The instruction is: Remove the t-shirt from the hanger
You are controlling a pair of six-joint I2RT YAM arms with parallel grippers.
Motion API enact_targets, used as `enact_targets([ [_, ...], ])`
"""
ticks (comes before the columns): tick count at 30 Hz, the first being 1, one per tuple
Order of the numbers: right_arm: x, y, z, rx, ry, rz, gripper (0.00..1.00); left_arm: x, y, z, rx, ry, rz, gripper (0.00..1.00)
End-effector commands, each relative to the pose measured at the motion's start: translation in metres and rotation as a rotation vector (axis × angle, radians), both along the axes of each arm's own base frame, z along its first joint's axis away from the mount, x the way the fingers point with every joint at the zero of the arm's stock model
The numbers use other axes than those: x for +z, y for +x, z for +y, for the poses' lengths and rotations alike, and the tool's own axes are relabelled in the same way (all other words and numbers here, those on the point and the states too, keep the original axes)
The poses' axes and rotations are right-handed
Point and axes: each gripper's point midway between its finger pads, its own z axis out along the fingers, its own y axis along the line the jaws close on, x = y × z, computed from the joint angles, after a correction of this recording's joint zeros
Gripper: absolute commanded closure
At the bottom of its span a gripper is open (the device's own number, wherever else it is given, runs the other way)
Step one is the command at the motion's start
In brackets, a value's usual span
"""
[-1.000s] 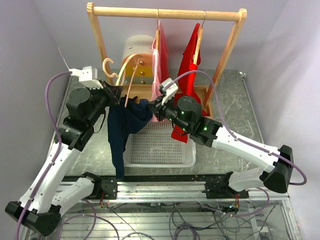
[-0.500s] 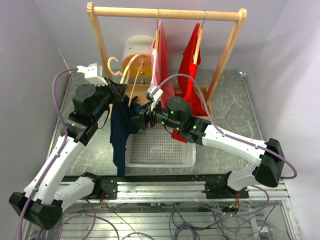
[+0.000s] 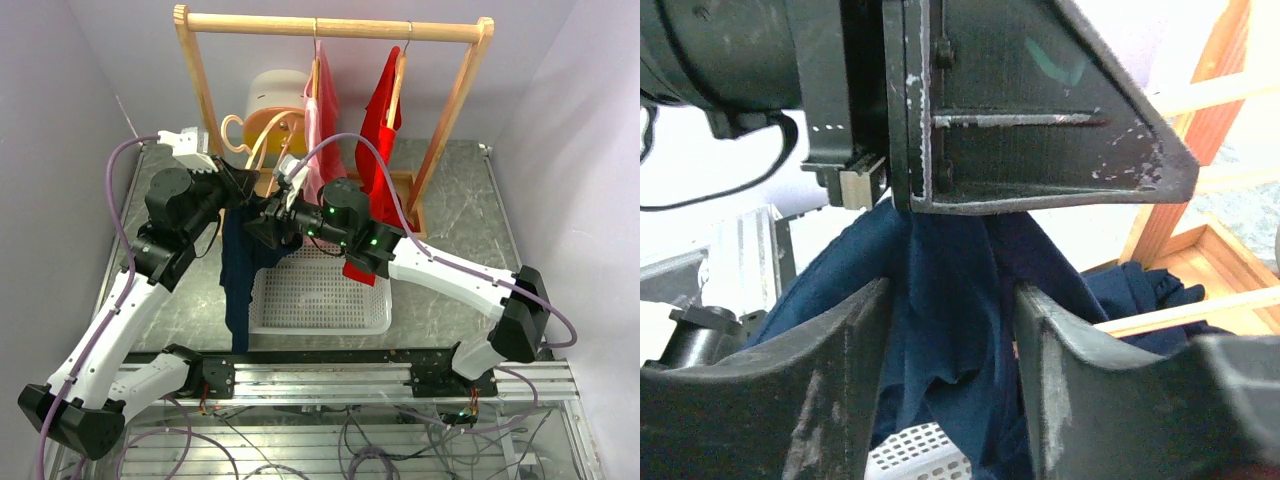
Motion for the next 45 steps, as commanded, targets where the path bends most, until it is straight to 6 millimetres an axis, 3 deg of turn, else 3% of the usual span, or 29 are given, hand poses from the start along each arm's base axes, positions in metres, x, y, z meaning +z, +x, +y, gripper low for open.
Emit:
enact_targets([
  [1,0.006,-0.005,0.013,0.057,0.015,-0.015,0.55,0.037,-0.007,-0.001,-0.02,-0.048,-0.101,0.93],
  [3,0.003,-0.006,0.014,0.069,0.013,-0.007,0.67,0.039,-0.006,0.001,-0.007,-0.045,-0.108,0.93],
  [6,0.001,-0.009,0.013,0.074,0.009,0.006,1.0,0.041,-0.004,0.005,0.018,-0.04,-0.113,0.93],
  [12,0.009,-0.027,0.007,0.144,0.015,0.006,1.0,0.044,0.005,0.02,0.111,-0.03,-0.128,0.93],
  [17,0.013,-0.062,0.007,0.3,-0.021,0.015,1.0,0.05,0.018,0.035,0.221,-0.033,-0.147,0.93],
  [21,0.001,-0.097,0.009,0.429,-0.08,0.034,1.0,0.049,0.03,0.038,0.263,-0.034,-0.141,0.93],
  [26,-0.024,-0.126,0.013,0.491,-0.159,0.056,1.0,0.049,0.041,0.034,0.263,-0.041,-0.144,0.93],
  [32,-0.05,-0.166,0.007,0.609,-0.224,0.106,1.0,0.053,0.049,0.043,0.323,-0.013,-0.162,0.93],
  [36,-0.081,-0.168,0.015,0.601,-0.278,0.158,1.0,0.059,0.047,0.033,0.273,-0.07,-0.187,0.93],
  [39,-0.093,-0.168,0.024,0.604,-0.298,0.175,1.0,0.058,0.046,0.029,0.253,-0.073,-0.186,0.93],
  [42,-0.092,-0.165,0.027,0.568,-0.304,0.16,1.0,0.054,0.047,0.032,0.266,-0.03,-0.175,0.93],
  [45,-0.071,-0.15,0.019,0.464,-0.281,0.11,1.0,0.054,0.044,0.037,0.28,0.004,-0.181,0.93],
])
